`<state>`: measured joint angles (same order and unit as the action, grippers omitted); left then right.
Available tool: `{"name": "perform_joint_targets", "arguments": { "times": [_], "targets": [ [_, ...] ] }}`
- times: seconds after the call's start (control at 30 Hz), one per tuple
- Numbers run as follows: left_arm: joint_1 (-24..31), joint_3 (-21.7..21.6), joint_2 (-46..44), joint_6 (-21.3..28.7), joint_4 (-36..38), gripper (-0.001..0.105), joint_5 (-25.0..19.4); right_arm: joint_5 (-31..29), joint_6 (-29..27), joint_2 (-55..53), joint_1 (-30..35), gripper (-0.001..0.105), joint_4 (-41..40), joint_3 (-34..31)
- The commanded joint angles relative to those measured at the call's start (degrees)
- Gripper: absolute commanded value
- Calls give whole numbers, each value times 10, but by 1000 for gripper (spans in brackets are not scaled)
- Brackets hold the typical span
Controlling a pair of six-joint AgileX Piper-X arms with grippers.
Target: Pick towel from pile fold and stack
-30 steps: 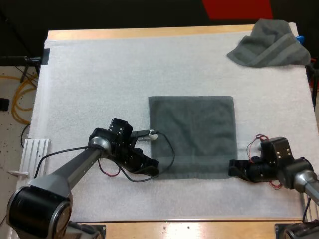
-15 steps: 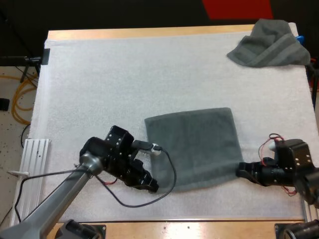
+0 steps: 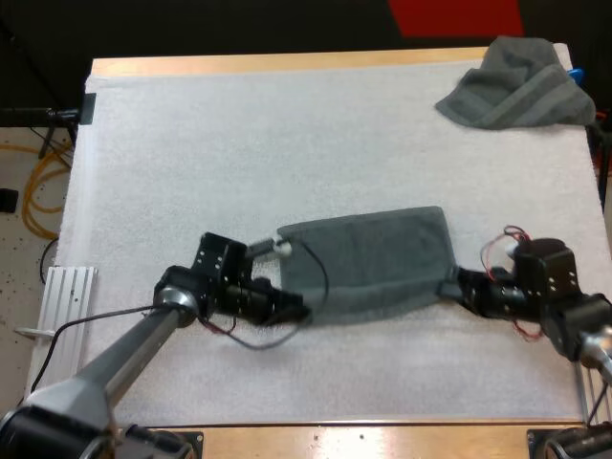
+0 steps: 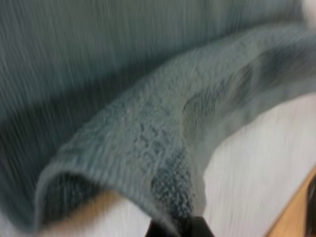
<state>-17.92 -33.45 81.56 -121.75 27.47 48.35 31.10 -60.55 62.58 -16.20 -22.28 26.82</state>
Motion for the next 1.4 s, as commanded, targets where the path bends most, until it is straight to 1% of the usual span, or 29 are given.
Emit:
{"name": "perform_joint_targets", "arguments": {
  "times": [0.0, 0.07, 0.17, 0.27, 0.37, 0.57, 0.63, 0.77, 1.0, 1.1, 1.13, 1.17, 1.2, 1.23, 1.27, 1.3, 1.37],
  "targets": [
    [9, -2, 7, -29, -40, 0, 13, 5, 17, 13, 0, 0, 39, 6],
    [26, -2, 23, -54, -88, 0, 17, 5, 44, 47, 0, 0, 101, 6],
    [52, -2, 37, -69, -128, 0, 17, 5, 75, 86, 0, 0, 165, 6],
    [70, -2, 39, -69, -154, 0, 6, 4, 93, 121, 0, 0, 212, 6],
    [81, -2, 39, -69, -177, 0, 1, -9, 94, 142, 0, 0, 239, 6],
    [83, -2, 39, -69, -197, 0, -1, -82, 94, 150, 0, 0, 269, 6],
    [83, -2, 39, -69, -203, 0, -11, -94, 94, 150, 0, 0, 273, 6],
    [83, -2, 39, -69, -227, 0, -38, -95, 94, 150, 0, 0, 273, 6],
    [83, -2, 39, -67, -222, 0, -40, -98, 94, 150, 0, 0, 273, 6],
    [83, -2, 39, -53, -223, 6, -38, -98, 94, 150, 0, 0, 273, 6],
    [83, -2, 39, -44, -223, 11, -35, -98, 94, 150, 0, 0, 273, 6],
    [83, -2, 39, -38, -223, 17, -34, -98, 94, 150, 0, 2, 274, 6],
    [83, -2, 39, -36, -223, 21, -34, -98, 94, 150, 0, 5, 276, 6],
    [83, -2, 39, -35, -223, 27, -34, -98, 93, 150, 0, 12, 278, 6],
    [83, -2, 39, -31, -223, 33, -34, -95, 91, 150, 0, 21, 284, 6],
    [83, -2, 39, -30, -223, 37, -34, -94, 90, 150, 0, 26, 288, 6],
    [83, -2, 39, -28, -223, 46, -34, -94, 89, 150, 0, 45, 312, 6]
  ]
}}
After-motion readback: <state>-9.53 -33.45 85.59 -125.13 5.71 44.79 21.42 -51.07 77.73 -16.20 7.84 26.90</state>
